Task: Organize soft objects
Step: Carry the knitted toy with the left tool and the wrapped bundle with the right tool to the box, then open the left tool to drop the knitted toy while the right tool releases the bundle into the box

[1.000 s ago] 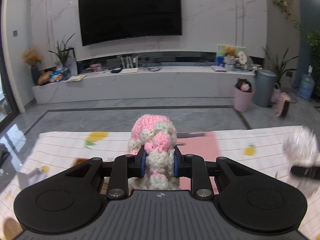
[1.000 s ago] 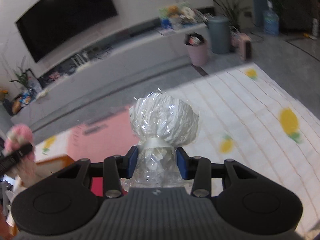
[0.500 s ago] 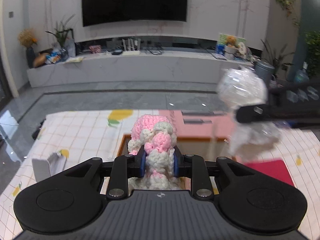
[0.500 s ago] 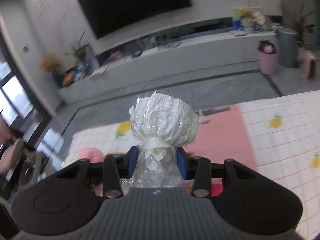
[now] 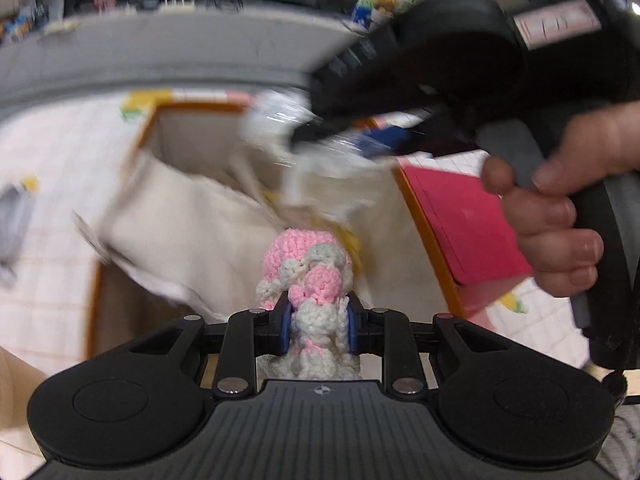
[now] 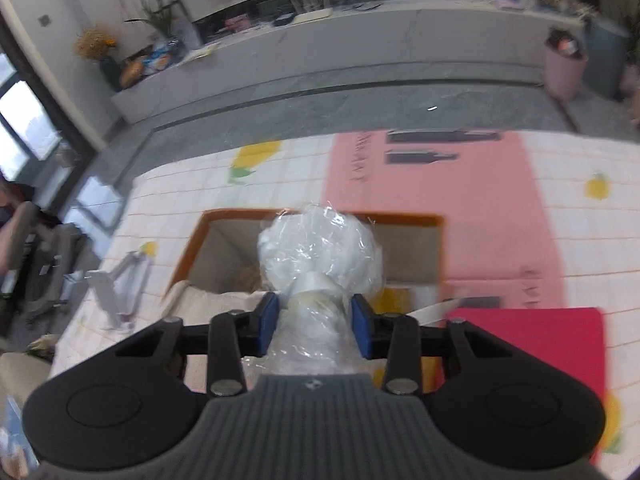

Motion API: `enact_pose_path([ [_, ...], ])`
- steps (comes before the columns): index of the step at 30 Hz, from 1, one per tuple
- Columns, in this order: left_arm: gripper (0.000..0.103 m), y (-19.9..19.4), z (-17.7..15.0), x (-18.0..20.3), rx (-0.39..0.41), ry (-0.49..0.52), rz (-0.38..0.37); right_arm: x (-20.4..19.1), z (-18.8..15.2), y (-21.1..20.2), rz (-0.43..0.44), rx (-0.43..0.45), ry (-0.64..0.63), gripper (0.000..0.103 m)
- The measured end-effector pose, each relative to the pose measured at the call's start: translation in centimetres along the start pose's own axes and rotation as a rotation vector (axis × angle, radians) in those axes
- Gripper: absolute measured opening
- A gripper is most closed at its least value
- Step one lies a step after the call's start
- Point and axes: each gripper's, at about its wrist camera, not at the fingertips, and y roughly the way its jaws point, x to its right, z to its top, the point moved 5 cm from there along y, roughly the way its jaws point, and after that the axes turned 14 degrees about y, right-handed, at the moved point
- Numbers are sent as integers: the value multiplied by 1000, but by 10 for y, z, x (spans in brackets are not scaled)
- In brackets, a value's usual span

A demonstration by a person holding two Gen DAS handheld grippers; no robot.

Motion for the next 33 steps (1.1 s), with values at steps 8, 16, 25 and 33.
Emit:
enact_pose_path([
  [8,29,31,-2,19,-50,16,-42,2,-4,31,-124,-36,-89,35],
  [16,29,36,3,18,-51,3,-66,6,-4,47,-385,12,-267,28],
  [25,29,45,-8,24,-50,-37,-70,6,-17,68,-413,-20,-406,25],
  [33,51,51,-7,14,-98,-68,-24,4,-20,68,-431,-4,-424,27],
])
